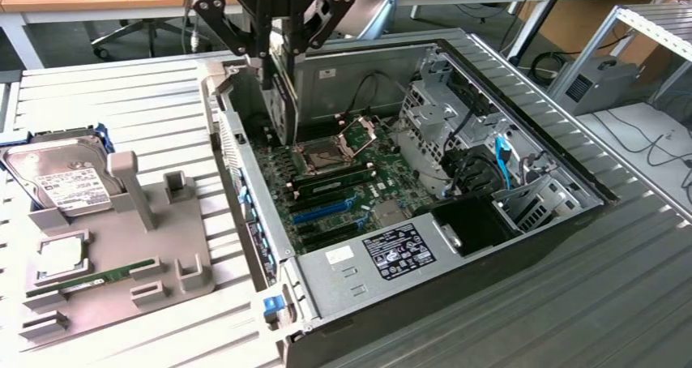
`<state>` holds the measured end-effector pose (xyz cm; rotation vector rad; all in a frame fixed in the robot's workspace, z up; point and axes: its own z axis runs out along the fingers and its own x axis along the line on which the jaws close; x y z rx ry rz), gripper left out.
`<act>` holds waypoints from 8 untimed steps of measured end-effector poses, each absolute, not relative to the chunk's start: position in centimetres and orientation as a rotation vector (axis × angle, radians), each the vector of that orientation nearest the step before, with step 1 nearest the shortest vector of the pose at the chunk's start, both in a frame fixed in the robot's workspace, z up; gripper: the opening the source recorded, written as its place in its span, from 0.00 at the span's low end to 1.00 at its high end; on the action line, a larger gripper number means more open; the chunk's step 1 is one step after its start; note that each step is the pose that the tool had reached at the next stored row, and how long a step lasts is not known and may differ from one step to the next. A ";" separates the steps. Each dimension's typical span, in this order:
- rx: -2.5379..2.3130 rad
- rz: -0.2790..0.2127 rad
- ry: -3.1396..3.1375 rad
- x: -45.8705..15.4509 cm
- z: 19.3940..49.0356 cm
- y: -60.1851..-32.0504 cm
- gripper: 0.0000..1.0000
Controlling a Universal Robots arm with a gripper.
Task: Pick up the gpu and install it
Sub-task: 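Pick up the gpu and move the gpu toward the slot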
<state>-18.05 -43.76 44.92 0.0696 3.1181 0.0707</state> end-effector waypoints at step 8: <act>0.070 0.071 3.118 -15.1 44.9 -43.8 0.27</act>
